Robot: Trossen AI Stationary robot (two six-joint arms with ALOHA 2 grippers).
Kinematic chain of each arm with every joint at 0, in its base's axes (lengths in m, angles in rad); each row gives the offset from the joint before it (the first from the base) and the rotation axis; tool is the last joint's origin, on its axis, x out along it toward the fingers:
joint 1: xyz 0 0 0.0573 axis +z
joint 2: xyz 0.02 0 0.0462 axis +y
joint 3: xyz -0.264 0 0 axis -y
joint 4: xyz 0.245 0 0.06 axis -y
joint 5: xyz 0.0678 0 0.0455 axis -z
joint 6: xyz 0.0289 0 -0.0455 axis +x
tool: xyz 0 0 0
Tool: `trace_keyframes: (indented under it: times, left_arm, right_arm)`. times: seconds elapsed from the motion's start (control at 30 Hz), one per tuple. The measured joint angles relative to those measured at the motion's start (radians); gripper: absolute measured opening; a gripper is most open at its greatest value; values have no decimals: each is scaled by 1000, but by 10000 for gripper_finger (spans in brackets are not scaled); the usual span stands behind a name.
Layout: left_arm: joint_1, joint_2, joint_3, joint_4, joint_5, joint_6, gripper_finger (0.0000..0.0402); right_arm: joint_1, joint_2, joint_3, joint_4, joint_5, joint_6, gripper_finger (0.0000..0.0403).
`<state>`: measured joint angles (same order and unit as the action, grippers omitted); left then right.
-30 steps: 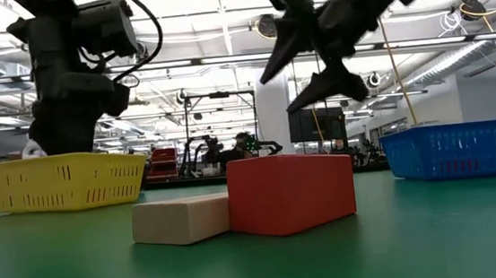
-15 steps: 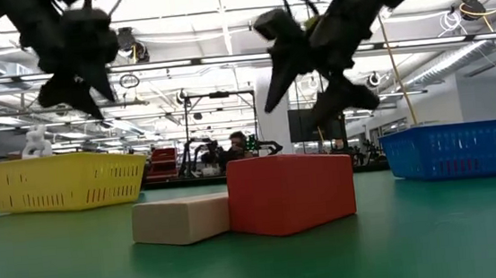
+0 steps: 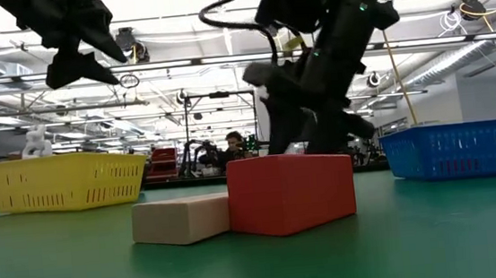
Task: Sort & place blocks by color
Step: Put the pink arch block into the yellow basket
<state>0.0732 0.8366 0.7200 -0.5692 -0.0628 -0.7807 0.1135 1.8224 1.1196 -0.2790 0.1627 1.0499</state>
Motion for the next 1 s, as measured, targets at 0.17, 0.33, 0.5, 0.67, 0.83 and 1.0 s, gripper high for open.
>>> trace_keyframes:
  times: [0.17,0.33,0.5,0.67,0.83,1.0]
  left_arm:
    - [1,-5,-1,-4,-1,5,200]
    - [0,-5,-1,-4,-12,17,200]
    - [1,-4,-1,-4,-18,18,200]
    - [0,-4,-1,-5,-18,18,200]
    - [0,-4,-1,-5,-18,15,200]
    - [0,-4,-1,-5,-29,24,200]
  right_arm:
    - [3,9,-1,-22,89,-88,222]
    - [-2,9,-1,14,153,-185,222]
    - [-8,-5,-1,32,132,-174,222]
    - [-8,-62,-1,-24,120,-77,222]
    - [-7,-99,-1,-182,120,217,221]
    - [-8,-79,-16,-144,74,327,222]
